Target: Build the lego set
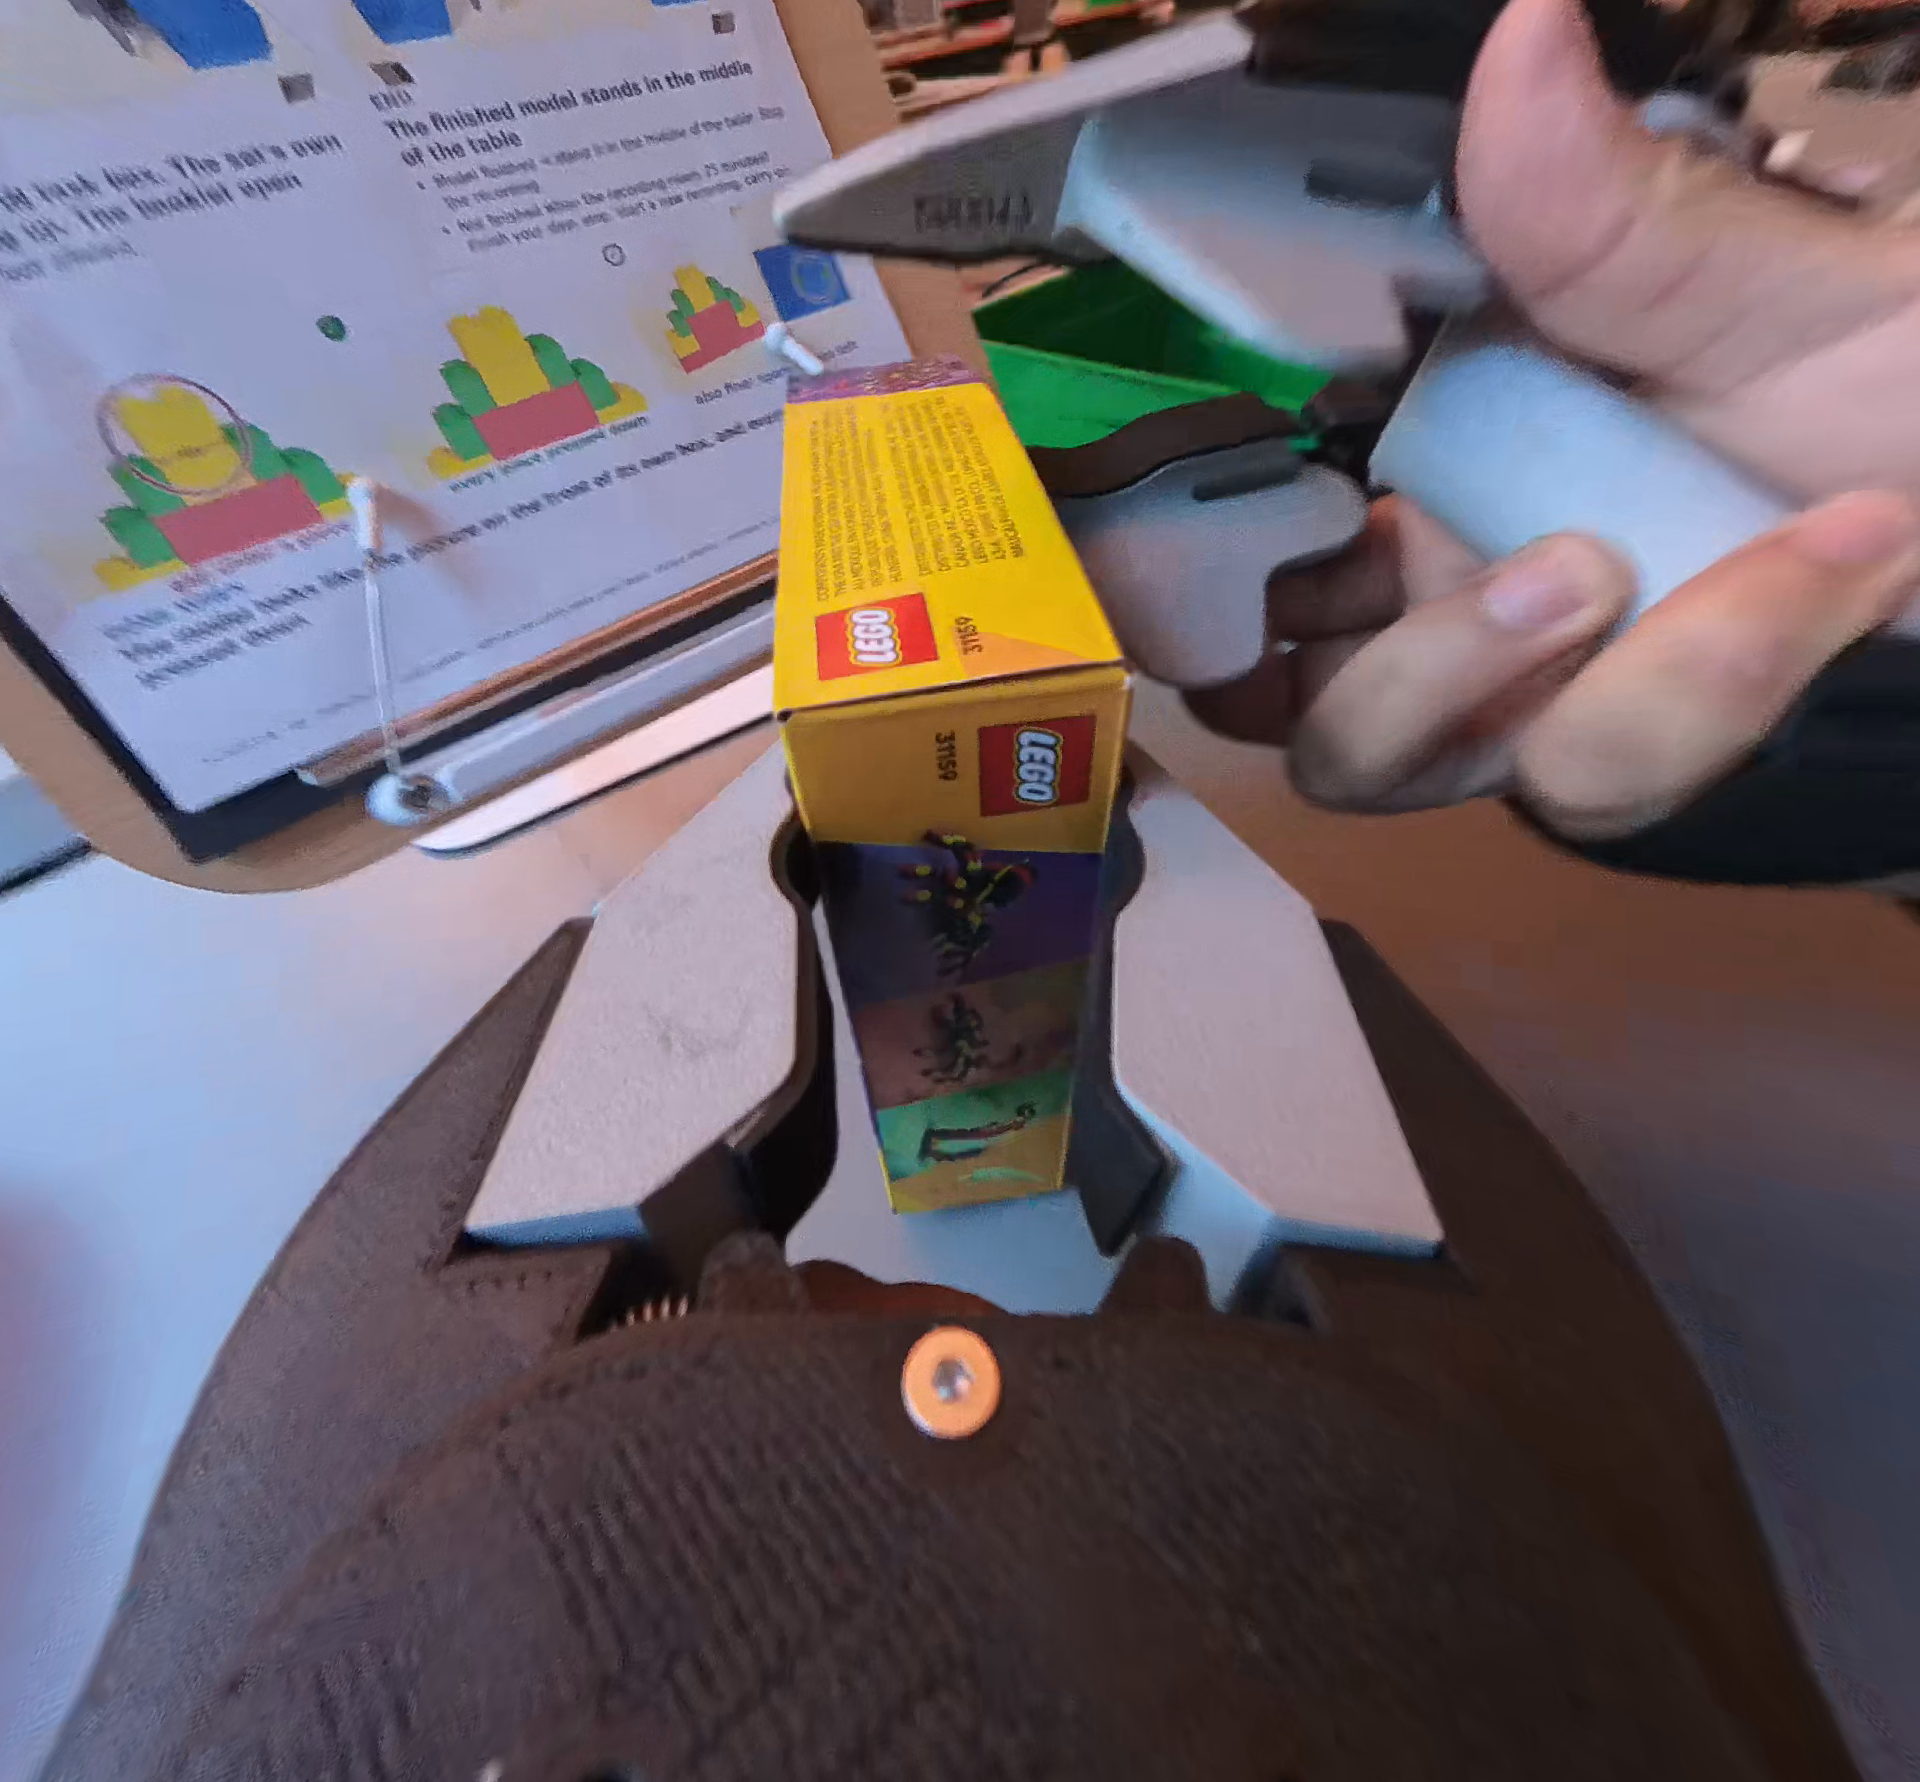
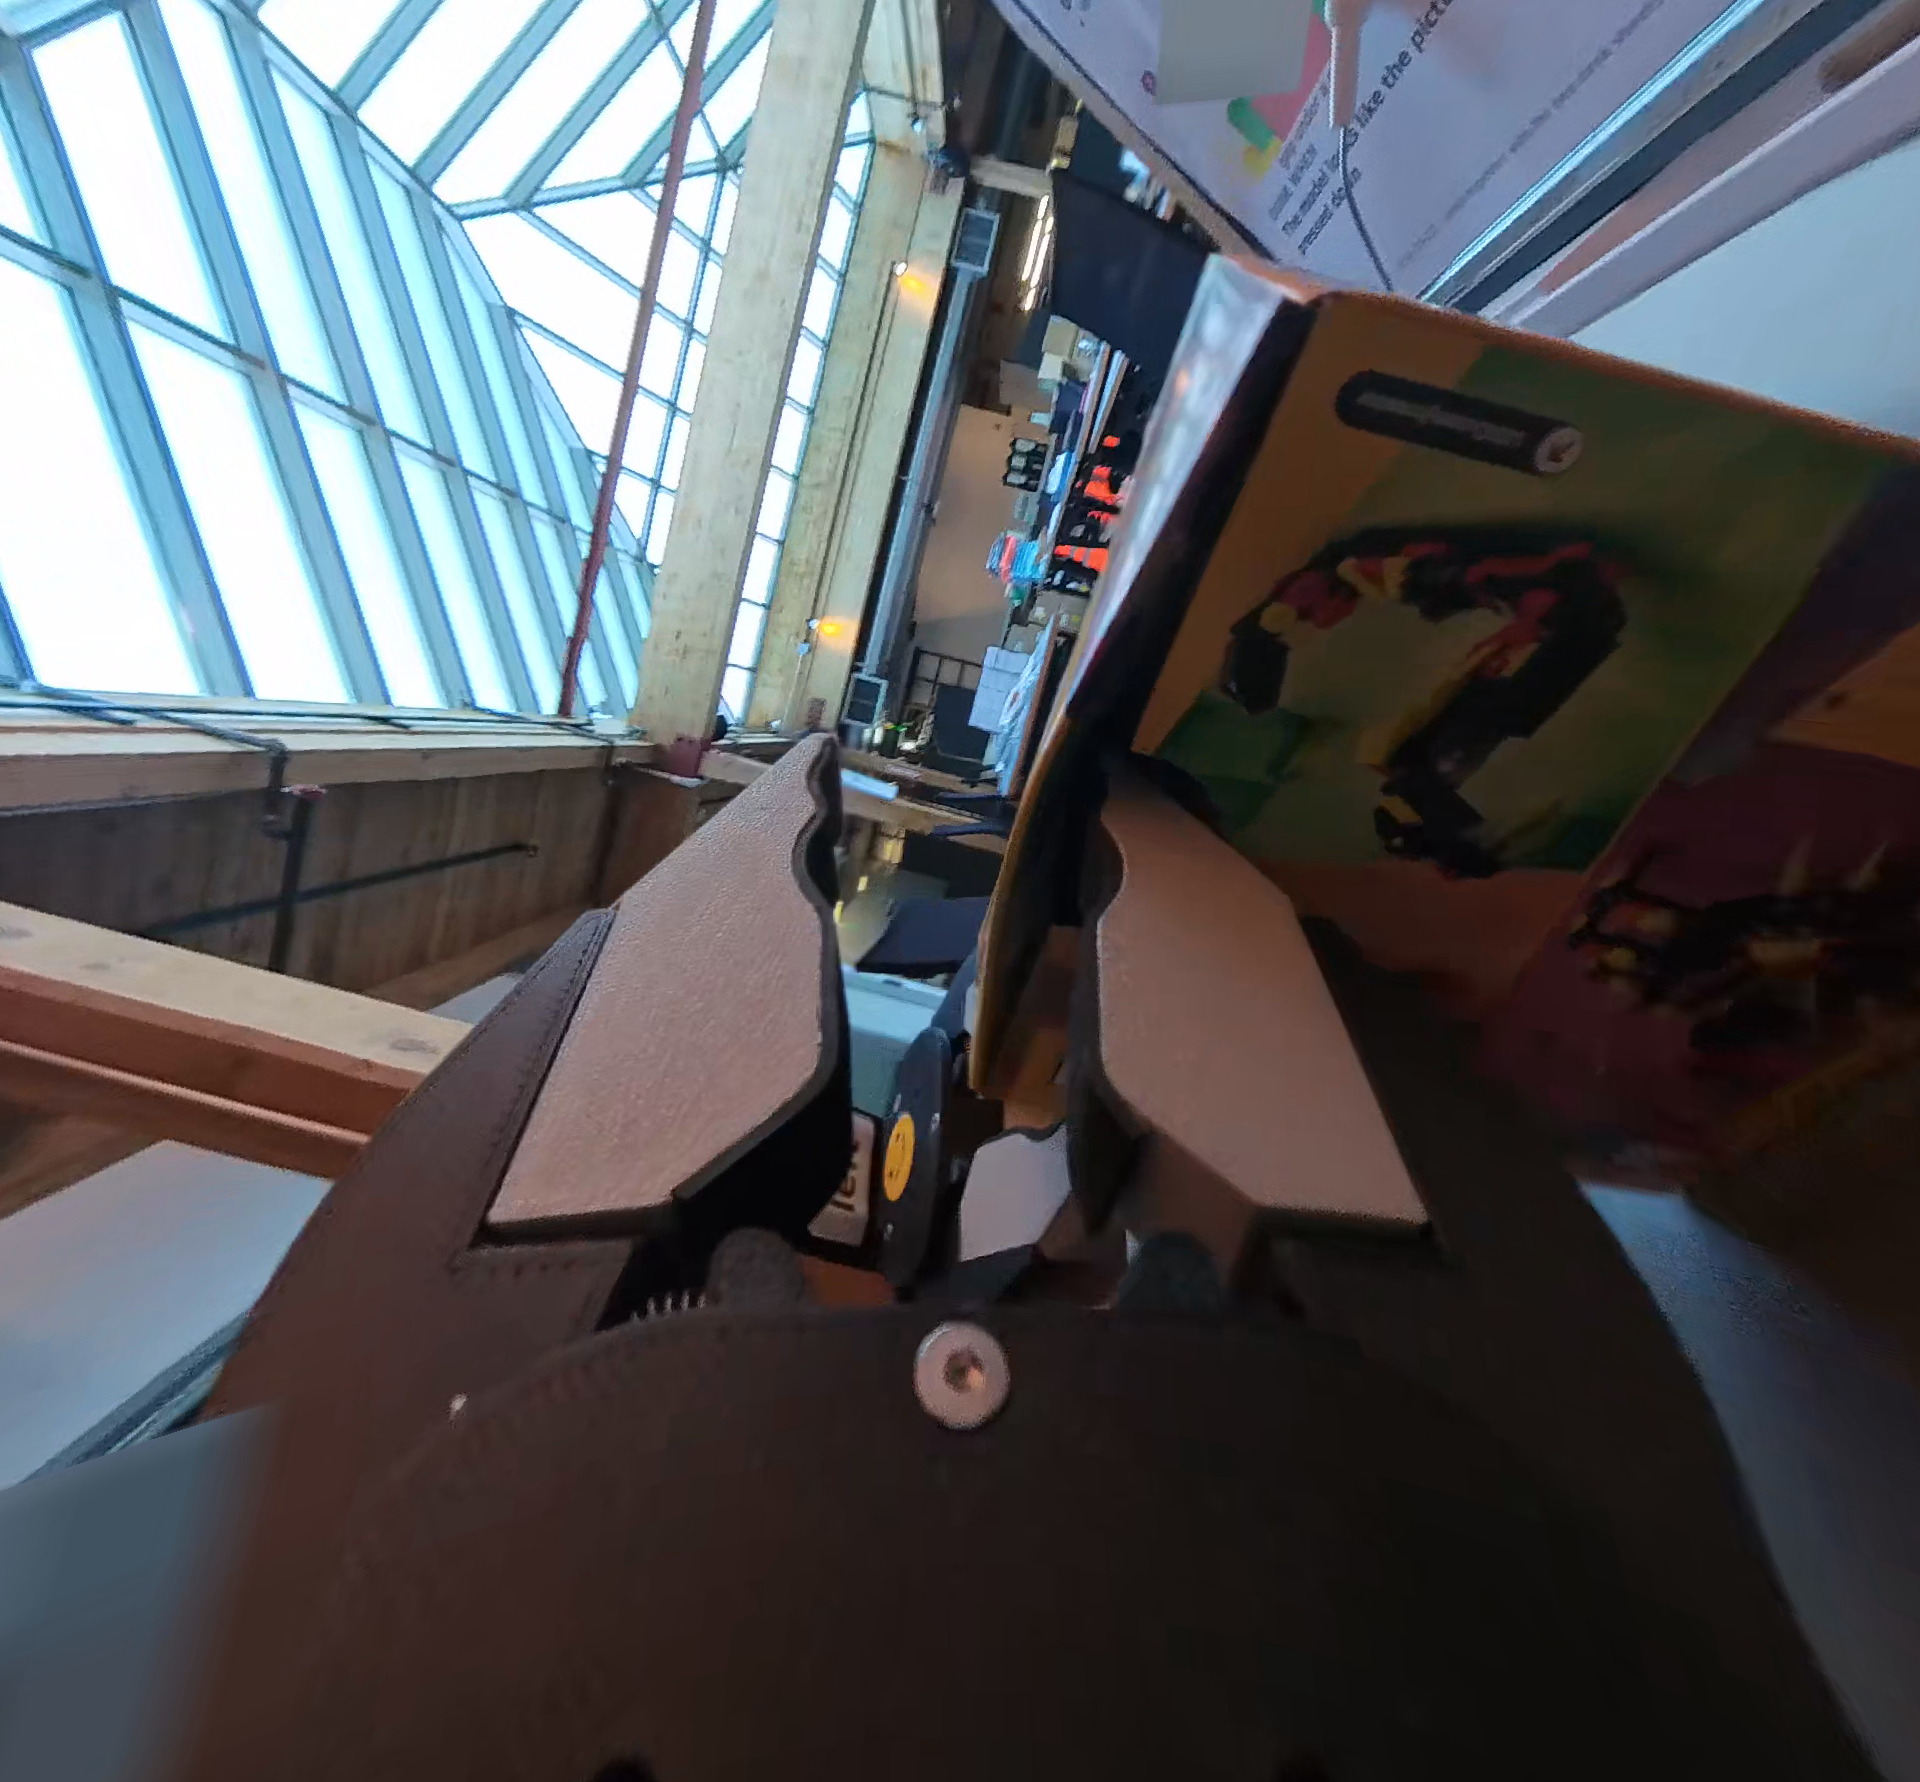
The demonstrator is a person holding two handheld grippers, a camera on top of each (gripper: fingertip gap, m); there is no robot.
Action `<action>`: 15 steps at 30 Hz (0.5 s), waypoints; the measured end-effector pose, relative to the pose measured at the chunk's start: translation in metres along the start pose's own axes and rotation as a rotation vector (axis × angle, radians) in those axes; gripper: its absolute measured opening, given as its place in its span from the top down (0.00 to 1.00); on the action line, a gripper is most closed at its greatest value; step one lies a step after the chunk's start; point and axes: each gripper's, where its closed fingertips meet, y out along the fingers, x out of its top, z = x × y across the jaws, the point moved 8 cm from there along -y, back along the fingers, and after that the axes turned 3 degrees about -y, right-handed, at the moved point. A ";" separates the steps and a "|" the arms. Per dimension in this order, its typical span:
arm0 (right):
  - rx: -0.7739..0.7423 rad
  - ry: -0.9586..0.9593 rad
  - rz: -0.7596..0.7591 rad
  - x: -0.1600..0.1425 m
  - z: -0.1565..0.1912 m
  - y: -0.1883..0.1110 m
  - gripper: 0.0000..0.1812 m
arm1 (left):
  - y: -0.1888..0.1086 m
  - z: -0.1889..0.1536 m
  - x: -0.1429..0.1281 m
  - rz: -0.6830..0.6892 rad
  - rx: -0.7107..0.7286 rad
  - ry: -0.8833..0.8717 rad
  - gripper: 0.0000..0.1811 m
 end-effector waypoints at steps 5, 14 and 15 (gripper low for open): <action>0.057 0.003 -0.024 -0.002 0.002 -0.014 0.71 | 0.004 0.002 -0.003 0.007 -0.050 -0.060 0.71; -0.010 -0.173 -0.015 0.002 0.038 -0.046 0.70 | -0.004 0.020 -0.007 -0.008 -0.097 -0.206 0.72; -0.026 -0.164 0.024 -0.004 0.035 -0.041 0.67 | -0.001 0.014 -0.005 -0.004 -0.096 -0.187 0.72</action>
